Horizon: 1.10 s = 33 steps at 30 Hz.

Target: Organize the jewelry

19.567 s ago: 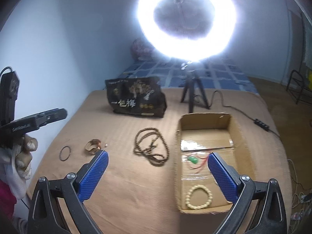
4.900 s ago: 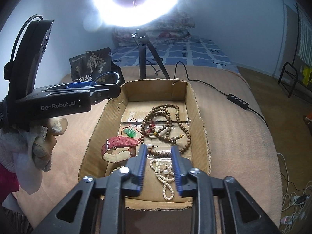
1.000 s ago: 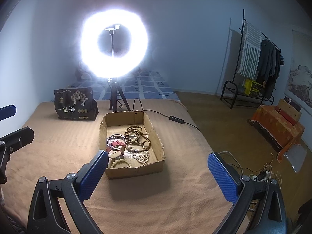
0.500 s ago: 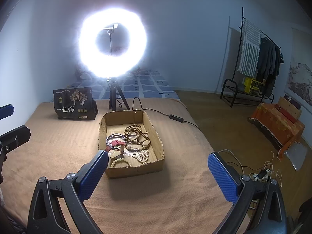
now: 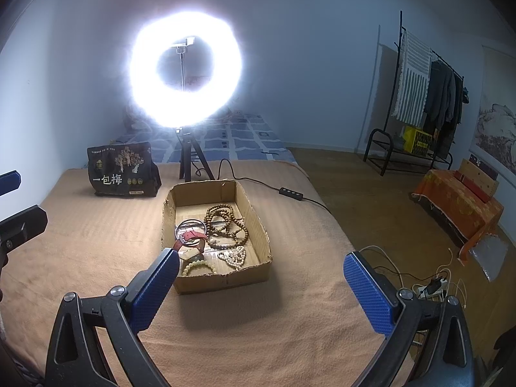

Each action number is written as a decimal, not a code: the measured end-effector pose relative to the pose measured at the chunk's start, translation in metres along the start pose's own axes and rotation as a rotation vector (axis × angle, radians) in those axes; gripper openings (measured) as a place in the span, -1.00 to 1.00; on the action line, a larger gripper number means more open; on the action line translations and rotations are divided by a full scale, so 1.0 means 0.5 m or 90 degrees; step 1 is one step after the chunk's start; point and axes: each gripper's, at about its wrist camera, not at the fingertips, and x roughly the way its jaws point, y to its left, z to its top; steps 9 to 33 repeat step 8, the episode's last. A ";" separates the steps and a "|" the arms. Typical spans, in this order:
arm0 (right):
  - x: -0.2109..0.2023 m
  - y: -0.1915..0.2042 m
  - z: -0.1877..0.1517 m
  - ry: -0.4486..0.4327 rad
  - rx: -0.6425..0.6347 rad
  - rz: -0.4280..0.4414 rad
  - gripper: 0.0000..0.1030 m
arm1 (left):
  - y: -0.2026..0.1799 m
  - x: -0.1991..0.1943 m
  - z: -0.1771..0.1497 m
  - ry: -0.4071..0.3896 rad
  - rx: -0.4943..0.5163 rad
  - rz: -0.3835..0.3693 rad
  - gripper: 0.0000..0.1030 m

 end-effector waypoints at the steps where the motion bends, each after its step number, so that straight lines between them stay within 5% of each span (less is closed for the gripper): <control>1: 0.000 0.000 0.000 0.001 0.000 0.000 0.99 | 0.001 -0.001 0.002 0.000 0.000 0.000 1.00; 33: 0.001 0.003 -0.001 0.002 -0.001 -0.002 0.99 | 0.014 -0.008 0.009 -0.010 -0.003 0.008 1.00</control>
